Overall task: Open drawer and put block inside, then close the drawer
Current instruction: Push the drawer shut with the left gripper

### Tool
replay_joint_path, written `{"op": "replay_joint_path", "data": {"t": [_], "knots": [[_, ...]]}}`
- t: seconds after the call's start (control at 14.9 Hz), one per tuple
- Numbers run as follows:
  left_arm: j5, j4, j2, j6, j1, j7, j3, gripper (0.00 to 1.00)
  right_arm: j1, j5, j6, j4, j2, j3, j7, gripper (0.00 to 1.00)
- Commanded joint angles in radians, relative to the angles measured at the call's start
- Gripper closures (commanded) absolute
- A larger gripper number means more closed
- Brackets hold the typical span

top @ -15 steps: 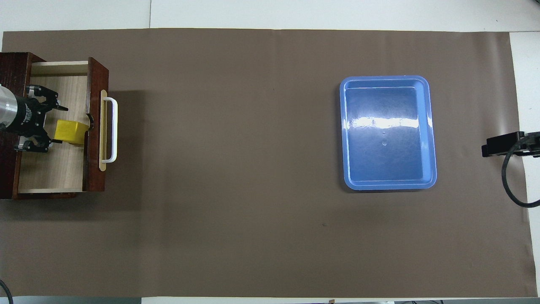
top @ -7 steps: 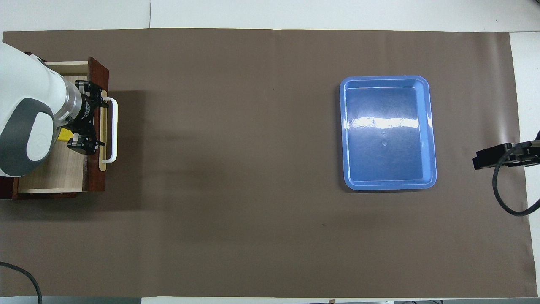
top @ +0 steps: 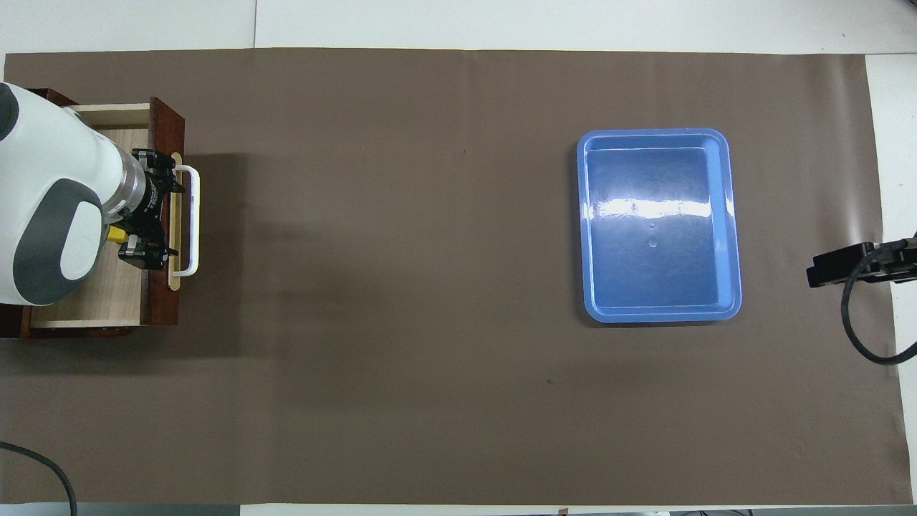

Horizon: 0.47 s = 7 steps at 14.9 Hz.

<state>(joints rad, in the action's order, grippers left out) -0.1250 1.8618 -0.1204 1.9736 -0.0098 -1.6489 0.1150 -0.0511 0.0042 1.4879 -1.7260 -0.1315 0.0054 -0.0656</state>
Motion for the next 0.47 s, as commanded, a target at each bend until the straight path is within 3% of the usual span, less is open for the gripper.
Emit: {"op": "replay_joint_path", "data": {"t": [0.0, 0.4], "knots": [[-0.018, 0.027, 0.019, 0.042, 0.033, 0.017, -0.003, 0.00, -0.010, -0.013, -0.017, 0.003, -0.004, 0.007, -0.019, 0.00], [-0.039, 0.020, 0.015, 0.045, 0.125, 0.106, -0.003, 0.00, -0.010, -0.013, -0.017, 0.003, -0.004, 0.007, -0.019, 0.00]]}}
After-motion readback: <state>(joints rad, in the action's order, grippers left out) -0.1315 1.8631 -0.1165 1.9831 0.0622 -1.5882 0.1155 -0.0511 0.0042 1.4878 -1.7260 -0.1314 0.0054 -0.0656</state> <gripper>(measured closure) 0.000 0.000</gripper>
